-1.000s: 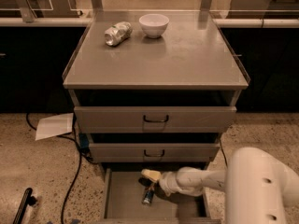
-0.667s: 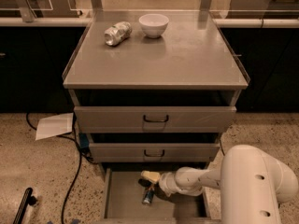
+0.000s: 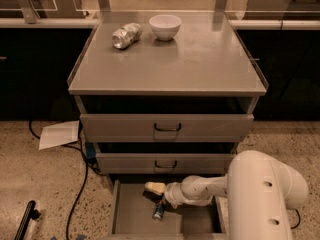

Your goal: Pick redbull can from bottom drawer and place on counter

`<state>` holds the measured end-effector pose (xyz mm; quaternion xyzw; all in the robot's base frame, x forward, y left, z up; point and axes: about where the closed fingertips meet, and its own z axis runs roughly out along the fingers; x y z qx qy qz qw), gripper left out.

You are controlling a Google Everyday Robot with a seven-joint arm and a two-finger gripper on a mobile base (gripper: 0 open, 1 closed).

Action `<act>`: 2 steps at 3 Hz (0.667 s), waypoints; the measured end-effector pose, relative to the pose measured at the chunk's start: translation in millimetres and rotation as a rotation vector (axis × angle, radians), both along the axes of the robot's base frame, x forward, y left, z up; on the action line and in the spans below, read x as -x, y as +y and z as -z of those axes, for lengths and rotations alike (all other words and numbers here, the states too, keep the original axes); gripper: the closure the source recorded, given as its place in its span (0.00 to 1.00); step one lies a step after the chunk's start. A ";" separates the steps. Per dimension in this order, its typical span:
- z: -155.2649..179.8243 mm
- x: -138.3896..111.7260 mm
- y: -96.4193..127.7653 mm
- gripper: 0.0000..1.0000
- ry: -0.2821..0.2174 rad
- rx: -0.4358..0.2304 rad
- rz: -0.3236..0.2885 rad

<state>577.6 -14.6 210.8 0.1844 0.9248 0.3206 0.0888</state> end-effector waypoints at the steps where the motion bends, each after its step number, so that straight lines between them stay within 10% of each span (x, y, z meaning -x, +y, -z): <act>1: -3.1 -5.9 24.6 0.00 0.002 0.019 -0.055; 2: 3.4 -9.3 39.7 0.00 0.025 0.064 -0.085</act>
Offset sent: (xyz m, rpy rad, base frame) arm 0.0152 0.0539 -0.0102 -0.1258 0.0503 0.1237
